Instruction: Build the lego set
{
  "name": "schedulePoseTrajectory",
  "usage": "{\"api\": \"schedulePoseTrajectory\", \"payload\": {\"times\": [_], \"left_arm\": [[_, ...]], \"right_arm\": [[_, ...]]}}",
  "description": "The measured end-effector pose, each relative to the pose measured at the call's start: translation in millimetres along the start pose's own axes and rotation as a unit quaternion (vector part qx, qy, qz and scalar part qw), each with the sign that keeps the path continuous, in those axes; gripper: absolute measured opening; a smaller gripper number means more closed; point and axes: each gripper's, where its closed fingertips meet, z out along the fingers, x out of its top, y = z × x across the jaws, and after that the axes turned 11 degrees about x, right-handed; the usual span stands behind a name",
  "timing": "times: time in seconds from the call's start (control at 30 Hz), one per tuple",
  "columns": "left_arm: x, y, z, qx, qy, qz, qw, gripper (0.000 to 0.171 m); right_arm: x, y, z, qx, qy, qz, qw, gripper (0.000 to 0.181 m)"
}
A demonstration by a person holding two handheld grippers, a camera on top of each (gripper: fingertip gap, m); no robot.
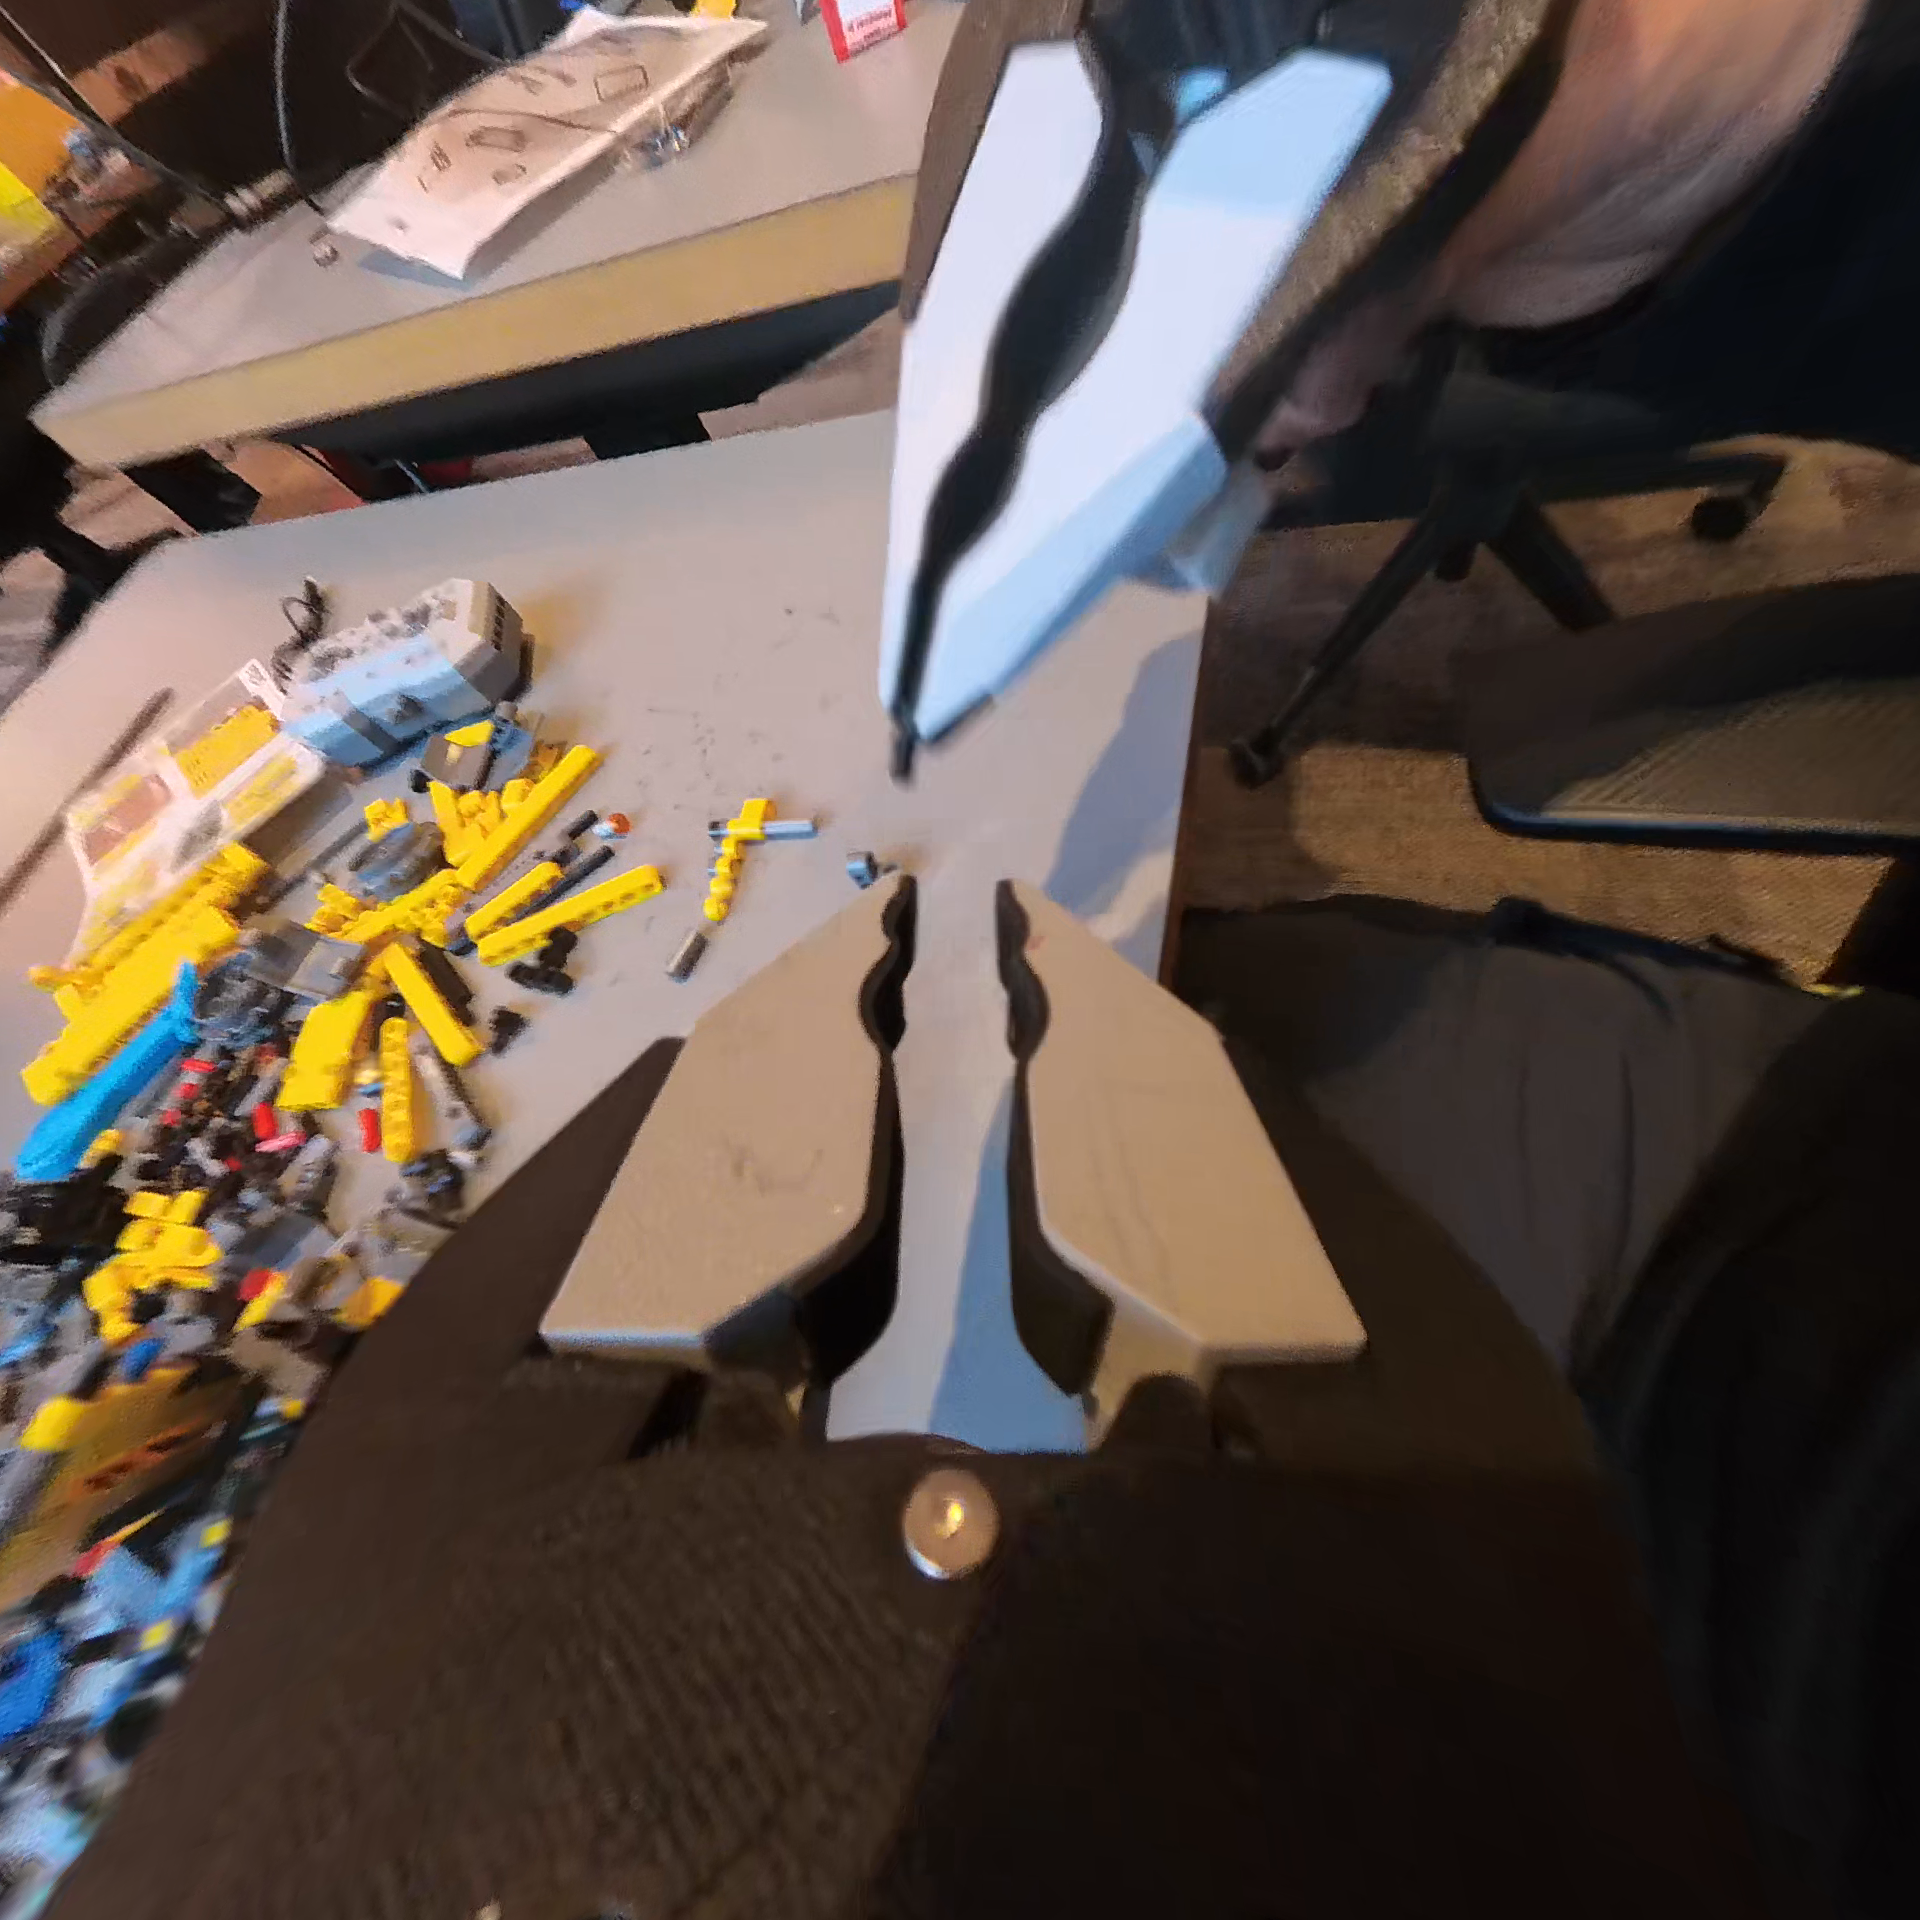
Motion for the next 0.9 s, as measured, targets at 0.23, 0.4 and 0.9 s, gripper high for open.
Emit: {"api": "schedulePoseTrajectory", "payload": {"times": [0.23,0.4,0.9], "left_arm": [[-27.8,19.8,39.2,-0.004,-0.072,-0.103,0.992,0.013],[-35.1,13.7,58.2,0.005,-0.099,-0.163,0.982,0.033],[-47.9,11.8,52.1,0.029,-0.12,-0.145,0.982,0.032]], "right_arm": [[-66.0,69.7,-18.7,-0.081,-0.039,0.117,0.989,0.004],[-71.7,79.1,9.4,-0.07,-0.076,0.103,0.989,0.004],[-72.5,37.0,28.1,0.006,-0.068,0.095,0.993,0.004]]}}
